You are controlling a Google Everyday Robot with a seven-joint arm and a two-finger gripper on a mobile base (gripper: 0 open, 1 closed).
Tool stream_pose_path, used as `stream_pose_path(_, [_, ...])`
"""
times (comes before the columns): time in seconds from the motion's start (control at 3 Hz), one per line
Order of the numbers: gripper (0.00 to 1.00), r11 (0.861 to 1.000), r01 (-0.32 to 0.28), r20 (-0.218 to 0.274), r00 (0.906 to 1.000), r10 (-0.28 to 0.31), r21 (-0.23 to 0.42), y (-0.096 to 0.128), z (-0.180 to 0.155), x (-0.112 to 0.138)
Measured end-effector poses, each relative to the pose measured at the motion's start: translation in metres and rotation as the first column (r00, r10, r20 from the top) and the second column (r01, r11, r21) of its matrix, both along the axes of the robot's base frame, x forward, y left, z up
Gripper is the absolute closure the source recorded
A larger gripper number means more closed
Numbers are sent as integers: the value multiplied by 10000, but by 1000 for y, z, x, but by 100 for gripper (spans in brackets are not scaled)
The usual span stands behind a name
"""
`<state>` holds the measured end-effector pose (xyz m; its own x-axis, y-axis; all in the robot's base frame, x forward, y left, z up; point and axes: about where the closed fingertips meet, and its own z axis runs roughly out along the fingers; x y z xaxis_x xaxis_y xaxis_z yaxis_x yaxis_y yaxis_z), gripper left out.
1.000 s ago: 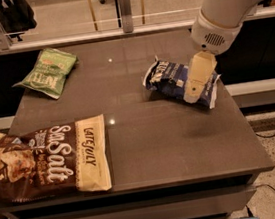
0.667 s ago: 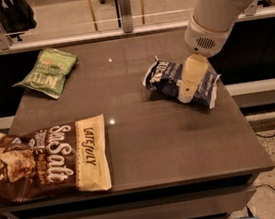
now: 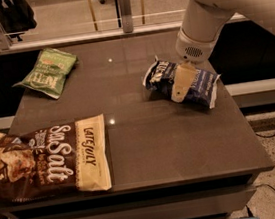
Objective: Move blue chip bag near green jalapeno chip bag
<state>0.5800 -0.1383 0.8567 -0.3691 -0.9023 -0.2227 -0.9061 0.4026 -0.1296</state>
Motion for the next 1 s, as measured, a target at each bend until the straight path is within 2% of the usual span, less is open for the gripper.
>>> stream_pose_path(0.67, [70,10000,27,-206,9998,-28,-74,1,-16,3])
stream_pose_path(1.0, [93,10000,26,-205,9998,-28,-74,1,-13,3])
